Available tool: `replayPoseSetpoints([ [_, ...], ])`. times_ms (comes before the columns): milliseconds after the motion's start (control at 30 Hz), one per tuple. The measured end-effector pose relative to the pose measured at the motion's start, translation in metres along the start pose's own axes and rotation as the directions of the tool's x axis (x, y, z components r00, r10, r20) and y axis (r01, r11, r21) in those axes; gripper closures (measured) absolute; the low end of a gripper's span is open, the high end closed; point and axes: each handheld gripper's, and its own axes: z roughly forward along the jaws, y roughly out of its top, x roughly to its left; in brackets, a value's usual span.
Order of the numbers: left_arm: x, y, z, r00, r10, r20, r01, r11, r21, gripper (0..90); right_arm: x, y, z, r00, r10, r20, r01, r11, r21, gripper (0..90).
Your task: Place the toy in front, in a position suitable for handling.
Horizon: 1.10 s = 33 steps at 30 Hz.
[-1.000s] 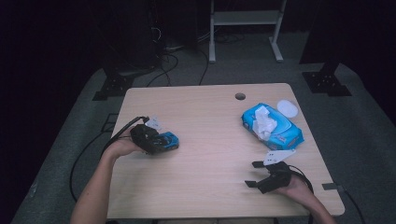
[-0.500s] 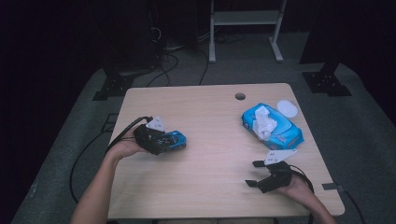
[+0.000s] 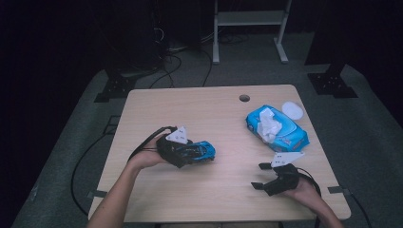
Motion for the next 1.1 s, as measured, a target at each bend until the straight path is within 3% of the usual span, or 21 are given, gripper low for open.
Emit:
replayPoseSetpoints([
  [33, -0.005, 0.004, 0.008, 0.9994, 0.007, 0.034, -0.007, 1.0000, -0.005, 27.7, 0.000, 0.000, 0.000, 1.0000, 0.001, 0.001, -0.001, 1.000, -0.001, 16.7],
  [233, -0.023, 0.010, 0.031, 0.9951, 0.043, 0.089, -0.042, 0.9989, -0.020, 27.7, -0.001, -0.001, -0.002, 1.0000, 0.005, 0.005, -0.005, 1.000, -0.005, 16.7],
  [433, -0.032, 0.009, 0.048, 0.9914, 0.050, 0.121, -0.049, 0.9987, -0.013, 27.7, -0.001, -0.001, -0.003, 1.0000, 0.002, 0.005, -0.002, 1.000, -0.006, 16.7],
  [867, -0.034, -0.014, 0.060, 0.9923, 0.028, 0.120, -0.031, 0.9992, 0.023, 27.6, -0.001, -0.003, -0.001, 1.0000, 0.007, 0.003, -0.007, 1.000, 0.003, 16.6],
  [1100, -0.036, -0.018, 0.060, 0.9941, 0.023, 0.106, -0.023, 0.9997, -0.002, 27.4, 0.000, -0.001, -0.003, 0.9999, 0.007, 0.009, -0.007, 1.000, -0.006, 16.7],
])
